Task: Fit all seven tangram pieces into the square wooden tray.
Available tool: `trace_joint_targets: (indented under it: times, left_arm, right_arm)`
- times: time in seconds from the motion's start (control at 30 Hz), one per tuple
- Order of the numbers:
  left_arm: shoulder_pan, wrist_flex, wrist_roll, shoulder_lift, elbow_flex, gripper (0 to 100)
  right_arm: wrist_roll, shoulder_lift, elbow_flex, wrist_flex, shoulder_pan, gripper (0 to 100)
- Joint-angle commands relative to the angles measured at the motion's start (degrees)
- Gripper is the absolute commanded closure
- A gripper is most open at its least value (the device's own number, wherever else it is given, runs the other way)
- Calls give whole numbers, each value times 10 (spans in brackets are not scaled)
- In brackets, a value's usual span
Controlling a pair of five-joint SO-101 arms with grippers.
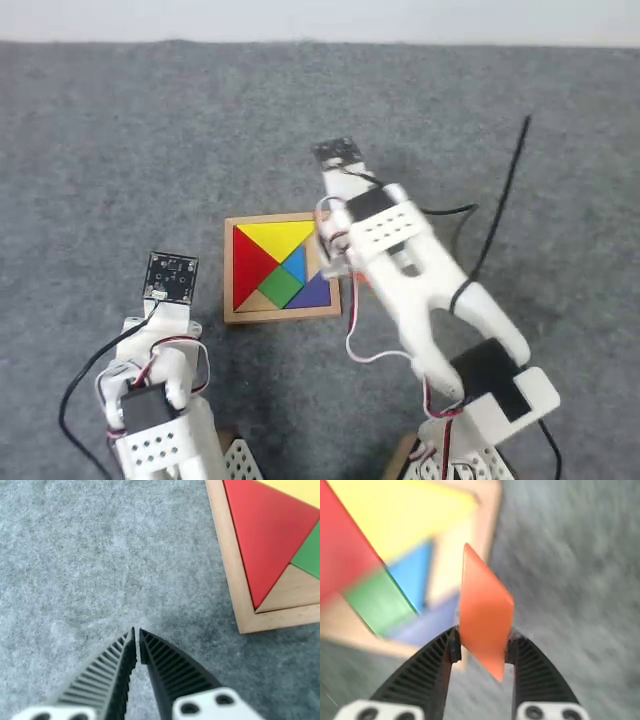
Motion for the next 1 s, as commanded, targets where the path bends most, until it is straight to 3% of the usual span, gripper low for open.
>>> trace_joint_targets:
  times: [0.0, 0.23, 0.67, 0.87, 0.97]
  left_arm:
    - [-2, 2, -3, -12, -6, 985]
    - [-2, 2, -3, -12, -6, 985]
    - [-2, 2, -3, -12, -6, 985]
    - [-2, 2, -3, -12, -6, 985]
    - [-2, 2, -3, -12, -6, 985]
  right_arm:
    - [-78, -13, -32, -83, -27, 912]
    - [-141, 51, -47, -115, -44, 912]
    - [-173, 159, -175, 7, -46, 908]
    - [-156, 160, -221, 80, -50, 908]
    - [-55, 160, -222, 109, -49, 907]
